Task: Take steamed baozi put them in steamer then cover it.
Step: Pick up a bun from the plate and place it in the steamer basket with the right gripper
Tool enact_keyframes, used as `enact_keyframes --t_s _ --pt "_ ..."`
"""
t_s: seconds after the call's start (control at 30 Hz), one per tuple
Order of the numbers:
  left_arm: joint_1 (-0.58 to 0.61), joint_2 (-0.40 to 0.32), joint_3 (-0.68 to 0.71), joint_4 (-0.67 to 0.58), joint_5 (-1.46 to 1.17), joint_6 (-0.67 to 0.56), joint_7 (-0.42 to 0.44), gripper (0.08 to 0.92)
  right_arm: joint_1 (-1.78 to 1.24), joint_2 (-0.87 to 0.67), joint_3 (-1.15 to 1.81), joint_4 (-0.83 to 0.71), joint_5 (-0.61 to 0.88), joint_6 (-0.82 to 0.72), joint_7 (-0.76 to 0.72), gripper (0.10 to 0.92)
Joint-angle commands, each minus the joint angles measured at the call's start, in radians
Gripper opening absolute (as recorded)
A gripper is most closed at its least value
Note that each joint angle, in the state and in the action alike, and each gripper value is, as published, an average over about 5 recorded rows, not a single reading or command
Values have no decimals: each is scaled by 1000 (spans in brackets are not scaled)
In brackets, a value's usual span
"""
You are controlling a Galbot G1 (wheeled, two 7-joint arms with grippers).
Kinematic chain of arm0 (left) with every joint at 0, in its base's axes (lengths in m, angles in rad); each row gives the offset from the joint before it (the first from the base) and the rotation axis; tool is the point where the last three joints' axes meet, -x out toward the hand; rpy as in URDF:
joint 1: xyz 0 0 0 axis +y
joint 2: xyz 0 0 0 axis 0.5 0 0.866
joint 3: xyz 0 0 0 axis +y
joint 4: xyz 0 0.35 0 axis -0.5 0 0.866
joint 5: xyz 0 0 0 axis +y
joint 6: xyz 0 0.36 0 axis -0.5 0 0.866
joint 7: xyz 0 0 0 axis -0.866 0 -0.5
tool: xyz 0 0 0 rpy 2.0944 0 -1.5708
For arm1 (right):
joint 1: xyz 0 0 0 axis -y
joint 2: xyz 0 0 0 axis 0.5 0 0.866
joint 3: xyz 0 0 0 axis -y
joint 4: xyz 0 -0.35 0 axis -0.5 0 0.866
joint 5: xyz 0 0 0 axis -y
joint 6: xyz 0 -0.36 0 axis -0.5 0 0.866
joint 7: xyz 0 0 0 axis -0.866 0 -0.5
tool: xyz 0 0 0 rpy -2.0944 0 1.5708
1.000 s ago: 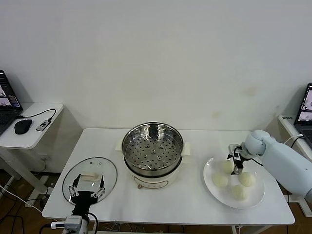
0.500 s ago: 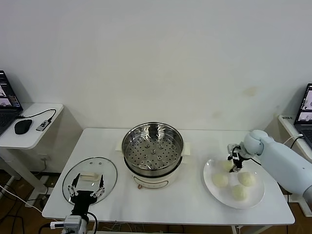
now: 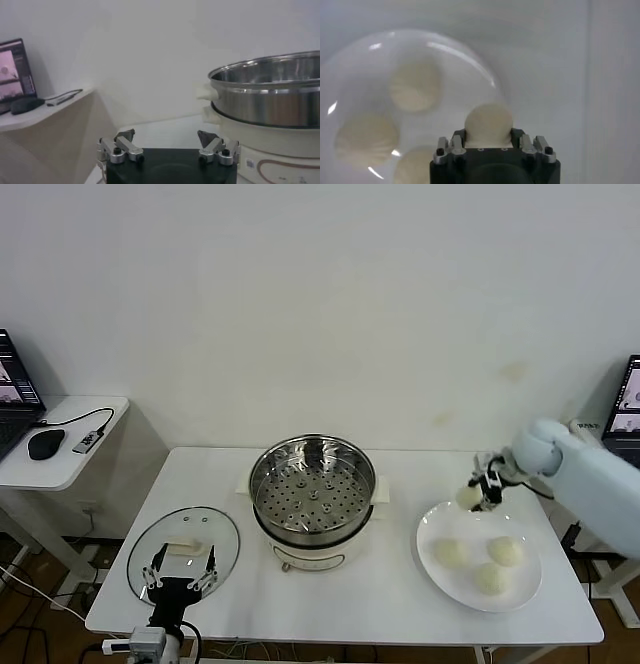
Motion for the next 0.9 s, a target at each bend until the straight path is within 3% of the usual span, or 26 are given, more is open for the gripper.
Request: enact_keyframes --t_s 0.03,0.37,0.57,0.9 --pt "1 0 -1 0 -100 0 0 823 374 104 -262 67 243 22 20 552" --pt "11 -3 -21 -8 -103 -16 0 823 413 418 -376 -49 317 217 103 551" --pt "9 -3 -37 -9 -102 -16 0 823 386 587 -413 -167 204 382 120 557" --pt "11 -6 -56 -23 -99 -16 3 823 297 711 -440 -326 -106 647 157 560"
